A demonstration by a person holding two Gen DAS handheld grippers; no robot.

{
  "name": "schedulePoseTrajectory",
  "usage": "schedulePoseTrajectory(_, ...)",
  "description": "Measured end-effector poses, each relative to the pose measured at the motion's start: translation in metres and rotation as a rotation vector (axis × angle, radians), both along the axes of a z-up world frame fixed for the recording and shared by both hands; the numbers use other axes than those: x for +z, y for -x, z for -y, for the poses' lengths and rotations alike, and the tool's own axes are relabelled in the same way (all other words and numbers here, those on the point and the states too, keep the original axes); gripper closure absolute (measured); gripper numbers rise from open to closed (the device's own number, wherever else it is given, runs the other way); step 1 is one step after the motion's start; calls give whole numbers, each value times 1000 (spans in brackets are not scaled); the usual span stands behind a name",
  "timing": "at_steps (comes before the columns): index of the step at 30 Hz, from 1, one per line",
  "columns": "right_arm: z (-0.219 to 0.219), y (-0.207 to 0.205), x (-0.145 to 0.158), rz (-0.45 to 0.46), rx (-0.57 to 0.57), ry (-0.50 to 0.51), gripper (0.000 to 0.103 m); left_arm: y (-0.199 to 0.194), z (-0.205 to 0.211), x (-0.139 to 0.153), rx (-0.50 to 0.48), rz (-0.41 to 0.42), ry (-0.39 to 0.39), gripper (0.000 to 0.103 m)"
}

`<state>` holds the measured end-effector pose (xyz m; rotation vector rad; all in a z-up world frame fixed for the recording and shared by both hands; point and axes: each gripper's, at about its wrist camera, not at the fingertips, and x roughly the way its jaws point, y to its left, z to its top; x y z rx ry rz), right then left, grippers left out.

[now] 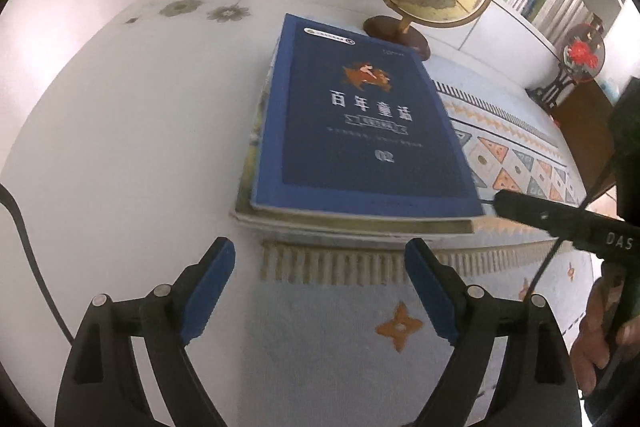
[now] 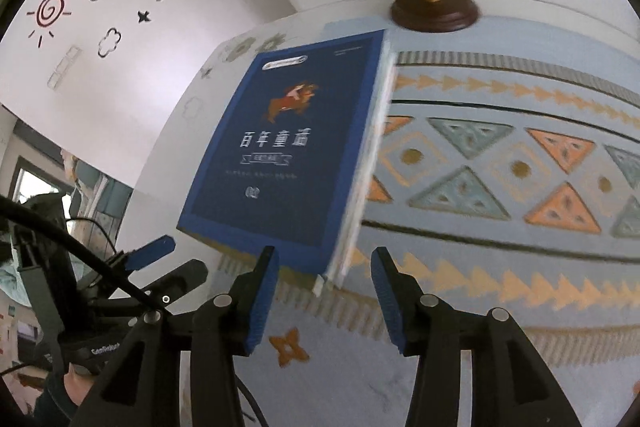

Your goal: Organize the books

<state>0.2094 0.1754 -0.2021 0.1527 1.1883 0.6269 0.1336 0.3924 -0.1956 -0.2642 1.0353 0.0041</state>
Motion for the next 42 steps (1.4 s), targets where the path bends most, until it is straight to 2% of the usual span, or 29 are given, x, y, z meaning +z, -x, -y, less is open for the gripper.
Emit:
schedulePoseTrajectory(5, 36, 17, 42, 150, -30, 5, 56, 14, 51, 44, -3, 126, -54, 17)
schedulePoseTrajectory(7, 53, 25, 66, 237, -22, 31, 49, 17, 78, 65, -20, 179, -64, 17)
schedulePoseTrajectory(10, 76, 38, 98, 343, -18, 66, 48, 16, 111, 88, -32, 224, -86, 14)
schedulePoseTrajectory(13, 98, 46, 121, 403, -46, 107, 48, 16, 148, 116, -33, 292, -148, 8)
schedulePoseTrajectory(15, 119, 52, 136, 449, -83, 147, 47, 19, 166, 129, -31, 338, -193, 0)
schedulePoseTrajectory(17, 134, 57, 146, 480, -105, 178, 46, 18, 188, 143, -24, 386, -258, 0)
schedulePoseTrajectory(19, 150, 62, 158, 508, -131, 209, 39, 16, 204, 148, -20, 378, -306, 0)
schedulePoseTrajectory(22, 173, 68, 170, 527, -179, 223, 34, 8, 227, 151, -21, 332, -353, 0)
schedulePoseTrajectory(27, 202, 79, 180, 545, -210, 225, 26, 13, 250, 153, 45, 336, -356, 1)
schedulePoseTrajectory(31, 223, 82, 177, 522, -233, 223, 26, 21, 269, 157, 105, 356, -428, 1)
schedulePoseTrajectory(36, 239, 79, 167, 472, -255, 203, 26, 17, 285, 154, 48, 326, -414, 0)
schedulePoseTrajectory(42, 250, 76, 158, 439, -268, 209, 26, 10, 299, 144, 20, 273, -436, 1)
